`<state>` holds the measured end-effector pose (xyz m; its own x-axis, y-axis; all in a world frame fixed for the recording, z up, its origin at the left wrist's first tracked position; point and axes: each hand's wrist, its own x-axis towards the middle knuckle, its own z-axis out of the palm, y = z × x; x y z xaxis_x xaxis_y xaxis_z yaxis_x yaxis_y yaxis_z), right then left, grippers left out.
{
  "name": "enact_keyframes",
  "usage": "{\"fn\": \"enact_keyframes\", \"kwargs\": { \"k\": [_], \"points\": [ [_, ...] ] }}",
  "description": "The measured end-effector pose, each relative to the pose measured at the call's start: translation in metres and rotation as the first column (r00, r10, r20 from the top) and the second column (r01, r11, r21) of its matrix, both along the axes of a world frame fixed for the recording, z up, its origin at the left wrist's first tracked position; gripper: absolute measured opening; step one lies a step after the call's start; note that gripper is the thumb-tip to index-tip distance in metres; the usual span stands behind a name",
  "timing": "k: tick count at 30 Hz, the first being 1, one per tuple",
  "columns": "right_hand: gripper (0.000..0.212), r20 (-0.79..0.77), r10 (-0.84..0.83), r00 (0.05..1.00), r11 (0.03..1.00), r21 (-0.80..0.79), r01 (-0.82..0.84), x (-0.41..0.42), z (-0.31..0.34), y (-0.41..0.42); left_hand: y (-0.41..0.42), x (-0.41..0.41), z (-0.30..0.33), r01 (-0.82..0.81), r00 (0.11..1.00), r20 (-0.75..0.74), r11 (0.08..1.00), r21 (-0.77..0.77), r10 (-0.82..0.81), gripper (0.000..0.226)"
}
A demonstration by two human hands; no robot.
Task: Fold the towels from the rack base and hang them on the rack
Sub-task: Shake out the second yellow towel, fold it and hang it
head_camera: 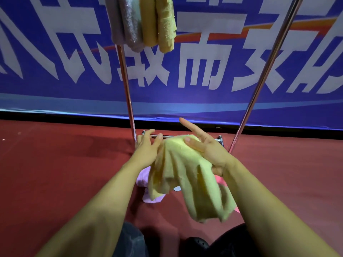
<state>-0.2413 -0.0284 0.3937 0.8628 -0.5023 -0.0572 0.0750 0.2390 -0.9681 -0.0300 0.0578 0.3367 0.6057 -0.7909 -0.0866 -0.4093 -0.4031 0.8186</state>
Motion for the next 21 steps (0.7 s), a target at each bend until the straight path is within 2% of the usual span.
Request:
{"fn": "enact_keyframes", "kwargs": {
  "k": [3,5,9,12,14,17,19,21],
  "points": [
    [0.050,-0.021,-0.002,1.000,0.999,0.039,0.002,0.003,-0.004,0.003,0.001,0.000,-0.008,0.006,0.993,-0.119,0.987,0.164,0.013,0.063],
    [0.055,-0.040,-0.017,0.999,0.999,0.038,0.018,0.005,-0.006,0.004,0.006,0.000,-0.013,0.021,0.962,-0.268,0.969,0.247,0.047,0.073],
    [0.059,0.055,-0.043,0.998,0.993,0.116,0.037,0.008,0.009,0.010,0.011,-0.001,-0.021,0.000,0.782,-0.595,0.955,0.297,0.185,0.085],
    [0.056,0.168,-0.021,0.986,0.986,0.166,-0.008,0.009,0.018,0.016,0.008,-0.001,-0.024,-0.008,0.648,-0.725,0.954,0.301,0.234,0.094],
    [0.055,0.245,-0.009,0.970,0.979,0.199,-0.041,0.009,0.022,0.017,0.008,-0.008,-0.021,0.025,0.589,-0.773,0.951,0.307,0.234,0.095],
    [0.052,0.292,0.009,0.956,0.976,0.206,-0.072,0.007,0.025,0.016,0.003,-0.019,-0.018,0.076,0.448,-0.883,0.978,0.193,0.139,0.084],
    [0.052,0.280,0.015,0.960,0.981,0.184,-0.069,0.006,0.025,0.015,-0.004,-0.022,-0.018,-0.035,0.375,-0.922,0.995,0.089,0.096,0.072],
    [0.052,0.243,-0.007,0.970,0.985,0.166,-0.035,0.002,0.021,0.009,-0.011,-0.027,-0.015,-0.173,0.355,-0.932,0.985,0.008,0.070,0.059]
  ]
}}
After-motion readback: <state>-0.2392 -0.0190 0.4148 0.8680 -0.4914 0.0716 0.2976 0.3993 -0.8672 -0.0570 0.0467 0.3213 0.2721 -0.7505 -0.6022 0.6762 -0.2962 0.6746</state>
